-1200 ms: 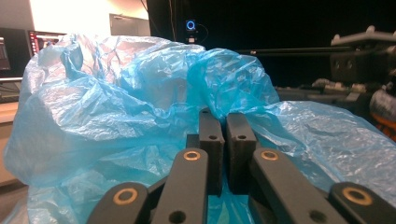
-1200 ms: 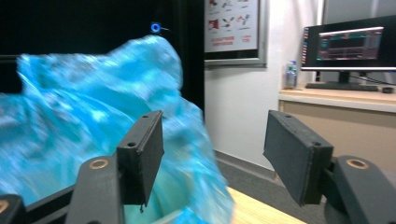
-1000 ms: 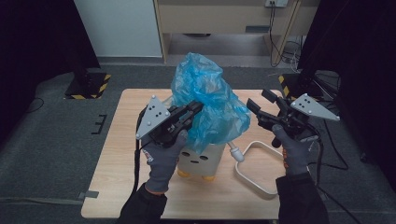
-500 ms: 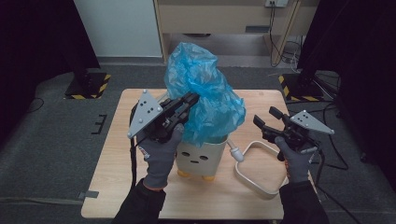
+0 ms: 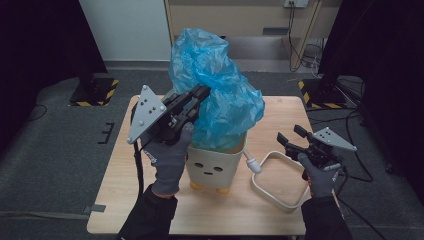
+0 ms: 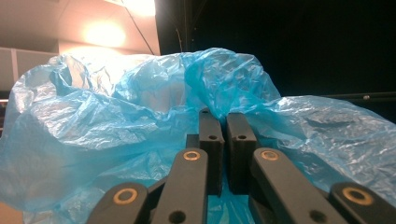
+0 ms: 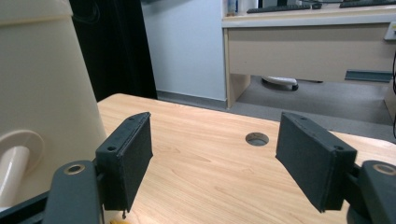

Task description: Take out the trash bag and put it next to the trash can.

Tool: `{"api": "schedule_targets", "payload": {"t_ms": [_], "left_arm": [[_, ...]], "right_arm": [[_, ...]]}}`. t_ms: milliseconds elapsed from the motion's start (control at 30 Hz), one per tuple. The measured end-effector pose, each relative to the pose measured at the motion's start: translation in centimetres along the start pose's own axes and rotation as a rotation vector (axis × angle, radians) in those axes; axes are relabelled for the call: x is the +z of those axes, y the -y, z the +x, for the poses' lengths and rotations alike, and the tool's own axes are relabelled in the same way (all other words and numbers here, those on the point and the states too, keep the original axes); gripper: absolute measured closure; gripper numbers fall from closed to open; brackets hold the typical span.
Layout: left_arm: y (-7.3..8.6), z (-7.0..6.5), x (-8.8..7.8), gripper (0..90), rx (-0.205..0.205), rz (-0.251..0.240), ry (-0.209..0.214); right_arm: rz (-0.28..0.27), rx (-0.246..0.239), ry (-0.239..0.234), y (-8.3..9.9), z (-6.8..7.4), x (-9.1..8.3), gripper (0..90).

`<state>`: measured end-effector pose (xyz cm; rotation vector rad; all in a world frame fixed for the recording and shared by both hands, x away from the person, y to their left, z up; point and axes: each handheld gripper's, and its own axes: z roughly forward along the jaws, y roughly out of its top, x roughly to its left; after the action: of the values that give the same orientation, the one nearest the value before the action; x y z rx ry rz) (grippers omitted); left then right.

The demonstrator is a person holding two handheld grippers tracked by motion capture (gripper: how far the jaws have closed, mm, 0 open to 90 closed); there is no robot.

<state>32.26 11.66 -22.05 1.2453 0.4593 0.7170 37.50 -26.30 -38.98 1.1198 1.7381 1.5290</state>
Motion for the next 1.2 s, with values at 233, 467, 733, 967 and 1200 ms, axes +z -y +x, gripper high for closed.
{"api": "schedule_targets", "payload": {"t_ms": [233,467,733,967,1200], "left_arm": [[-0.9,0.3,0.0,86.7,-0.007,-0.043,-0.009],[-1.8,0.4,0.0,86.7,-0.006,-0.087,-0.014],[-2.7,0.7,-0.7,86.7,-0.007,-0.135,-0.027],[-3.7,0.9,-1.4,86.6,-0.001,-0.188,-0.043],[-4.8,1.1,-2.1,86.7,0.010,-0.230,-0.062]], "right_arm": [[0.004,0.008,0.009,0.3,-0.3,-0.2,26.9],[0.004,0.020,0.017,0.4,-0.7,-0.4,26.7],[0.001,0.022,0.022,0.5,-0.9,-0.4,26.6],[0.007,0.021,0.028,0.6,-1.0,-0.4,26.5],[0.012,0.019,0.030,0.6,-1.0,-0.4,26.5]]}}
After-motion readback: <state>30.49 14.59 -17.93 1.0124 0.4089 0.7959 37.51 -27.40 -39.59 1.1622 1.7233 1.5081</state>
